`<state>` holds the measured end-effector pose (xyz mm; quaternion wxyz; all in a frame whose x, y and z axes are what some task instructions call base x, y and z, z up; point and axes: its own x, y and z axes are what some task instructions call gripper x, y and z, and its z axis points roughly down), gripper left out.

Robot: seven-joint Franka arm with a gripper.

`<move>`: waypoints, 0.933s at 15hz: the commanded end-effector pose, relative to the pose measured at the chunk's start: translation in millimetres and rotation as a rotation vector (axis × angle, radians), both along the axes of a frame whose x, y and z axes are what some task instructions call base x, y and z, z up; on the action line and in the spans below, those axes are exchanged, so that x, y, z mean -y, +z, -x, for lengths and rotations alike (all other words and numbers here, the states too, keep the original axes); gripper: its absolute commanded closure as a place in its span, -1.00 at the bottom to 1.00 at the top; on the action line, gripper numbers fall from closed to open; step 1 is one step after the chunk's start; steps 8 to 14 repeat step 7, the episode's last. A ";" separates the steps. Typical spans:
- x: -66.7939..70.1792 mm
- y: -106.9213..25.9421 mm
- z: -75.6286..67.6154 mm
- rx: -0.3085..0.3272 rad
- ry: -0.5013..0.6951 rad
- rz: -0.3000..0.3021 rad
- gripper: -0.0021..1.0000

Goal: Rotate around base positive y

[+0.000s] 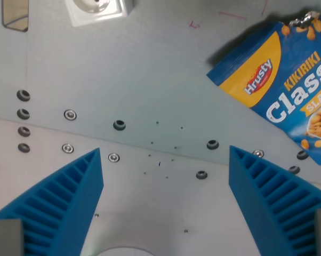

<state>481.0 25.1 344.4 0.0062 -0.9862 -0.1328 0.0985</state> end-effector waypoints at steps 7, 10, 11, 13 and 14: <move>-0.3 7.4 -7.8 -0.330 0.000 -0.010 -1.00; -0.3 7.4 -7.8 -0.330 0.000 -0.010 -1.00; -0.3 7.4 -7.8 -0.330 0.000 -0.010 -1.00; -0.3 7.4 -7.8 -0.330 0.000 -0.010 -1.00; -0.3 7.4 -7.8 -0.330 0.000 -0.010 -1.00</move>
